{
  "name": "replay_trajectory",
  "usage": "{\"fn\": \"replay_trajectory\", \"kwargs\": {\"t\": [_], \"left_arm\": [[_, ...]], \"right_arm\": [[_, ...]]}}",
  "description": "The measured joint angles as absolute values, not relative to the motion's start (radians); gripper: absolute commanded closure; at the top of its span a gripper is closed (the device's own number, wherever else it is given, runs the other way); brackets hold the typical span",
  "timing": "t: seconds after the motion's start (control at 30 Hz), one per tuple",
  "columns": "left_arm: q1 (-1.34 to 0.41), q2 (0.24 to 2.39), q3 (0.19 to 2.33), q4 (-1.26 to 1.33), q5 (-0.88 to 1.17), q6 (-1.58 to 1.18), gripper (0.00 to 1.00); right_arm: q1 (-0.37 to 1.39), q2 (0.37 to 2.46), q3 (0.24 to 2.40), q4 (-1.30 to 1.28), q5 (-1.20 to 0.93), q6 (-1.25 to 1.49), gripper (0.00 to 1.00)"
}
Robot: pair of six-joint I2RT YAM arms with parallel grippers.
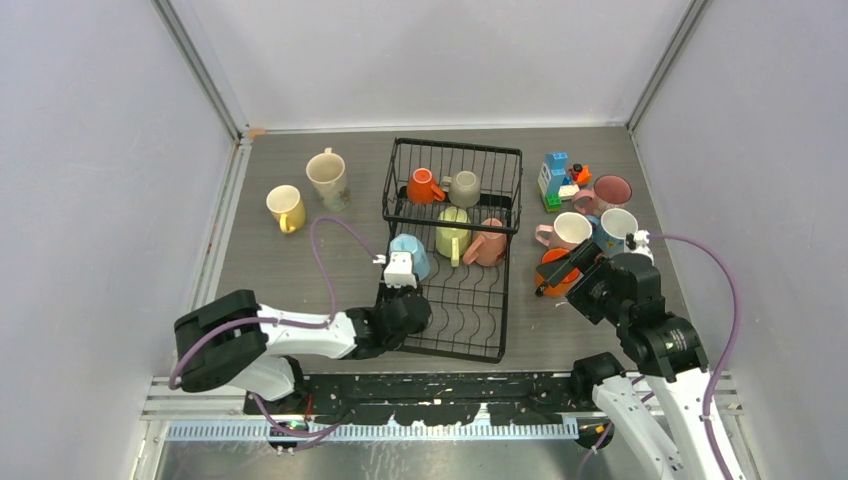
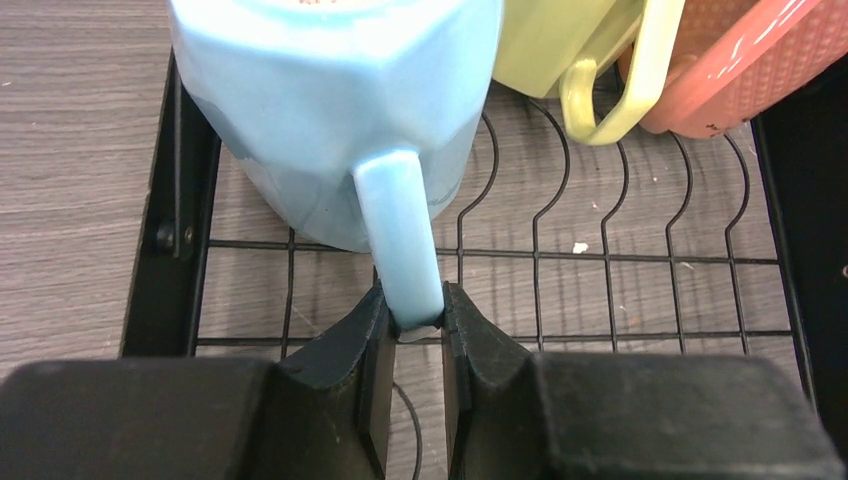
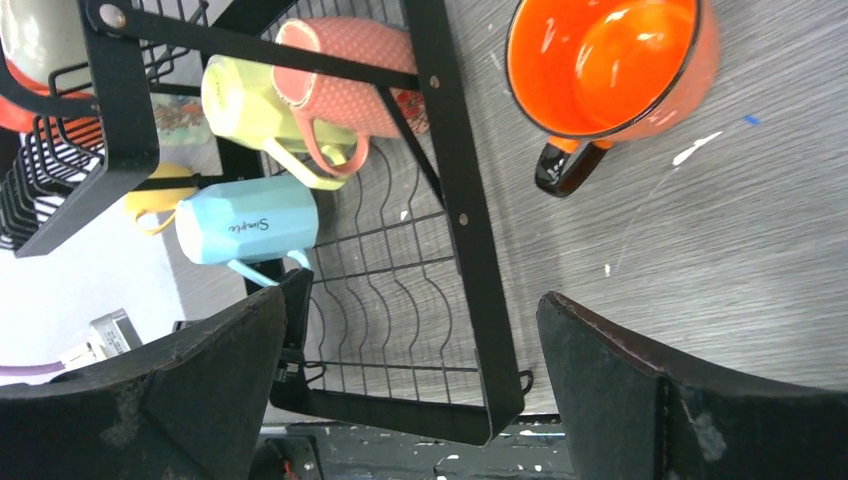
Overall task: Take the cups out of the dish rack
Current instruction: Unload the cup from the dish rack.
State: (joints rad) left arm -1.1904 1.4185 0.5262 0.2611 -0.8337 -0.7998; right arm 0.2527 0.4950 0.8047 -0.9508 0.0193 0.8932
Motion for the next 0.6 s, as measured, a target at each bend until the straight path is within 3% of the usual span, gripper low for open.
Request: {"fn": "replay_trajectory", "kwargs": {"t": [0.6], "left_arm": [[-1.295,1.325,0.457,0.251,-0.747,-0.764,1.0]], "right_arm": [[0.253,0.429,0.665,-0.832,-0.112,0.973,0.0]]}}
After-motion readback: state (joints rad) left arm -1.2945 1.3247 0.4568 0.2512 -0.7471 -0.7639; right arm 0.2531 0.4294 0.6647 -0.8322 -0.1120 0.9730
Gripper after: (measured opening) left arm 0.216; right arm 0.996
